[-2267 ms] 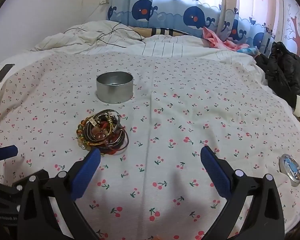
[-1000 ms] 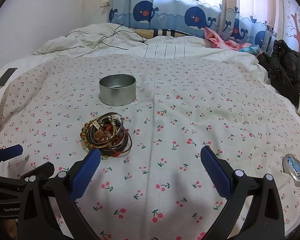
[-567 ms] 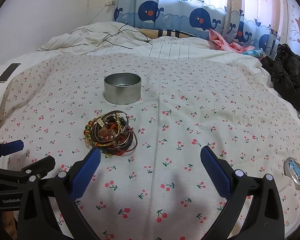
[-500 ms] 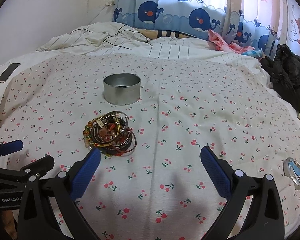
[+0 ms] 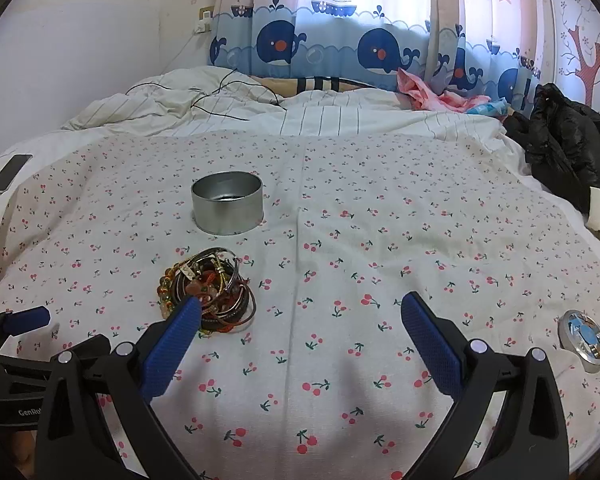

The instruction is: Organize jewelry

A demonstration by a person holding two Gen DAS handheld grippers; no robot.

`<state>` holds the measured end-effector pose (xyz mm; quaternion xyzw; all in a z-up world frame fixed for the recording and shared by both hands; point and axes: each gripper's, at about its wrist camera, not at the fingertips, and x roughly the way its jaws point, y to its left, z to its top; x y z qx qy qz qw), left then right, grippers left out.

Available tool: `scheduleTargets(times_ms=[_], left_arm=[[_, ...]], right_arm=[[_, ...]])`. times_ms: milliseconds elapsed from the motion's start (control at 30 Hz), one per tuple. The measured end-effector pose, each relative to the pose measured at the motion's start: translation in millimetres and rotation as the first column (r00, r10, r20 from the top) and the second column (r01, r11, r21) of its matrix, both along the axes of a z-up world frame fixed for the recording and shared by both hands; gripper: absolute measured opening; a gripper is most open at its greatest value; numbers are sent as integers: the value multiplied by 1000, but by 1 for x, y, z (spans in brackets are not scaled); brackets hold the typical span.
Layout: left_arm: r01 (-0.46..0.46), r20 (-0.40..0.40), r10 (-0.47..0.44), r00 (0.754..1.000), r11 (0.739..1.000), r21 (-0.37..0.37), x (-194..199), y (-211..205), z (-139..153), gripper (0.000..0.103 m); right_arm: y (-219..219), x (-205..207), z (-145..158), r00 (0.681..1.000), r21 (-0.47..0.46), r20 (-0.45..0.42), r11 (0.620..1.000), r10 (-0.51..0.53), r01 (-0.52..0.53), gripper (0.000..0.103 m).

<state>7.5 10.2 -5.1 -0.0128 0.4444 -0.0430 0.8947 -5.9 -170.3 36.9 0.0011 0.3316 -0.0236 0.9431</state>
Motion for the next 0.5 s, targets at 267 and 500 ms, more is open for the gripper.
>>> scheduleTargets(times_ms=[267,500], left_arm=[[-14,20,14,1000,1000,8,6,3,6,97],[-10,12,10,1000,1000,-2,11,7,4,97]], right_arm=[[2,1,-2,1000,6,0,1000,14,-14,96],[0,4,-6,1000,9,-17,1000,9,-9,96]])
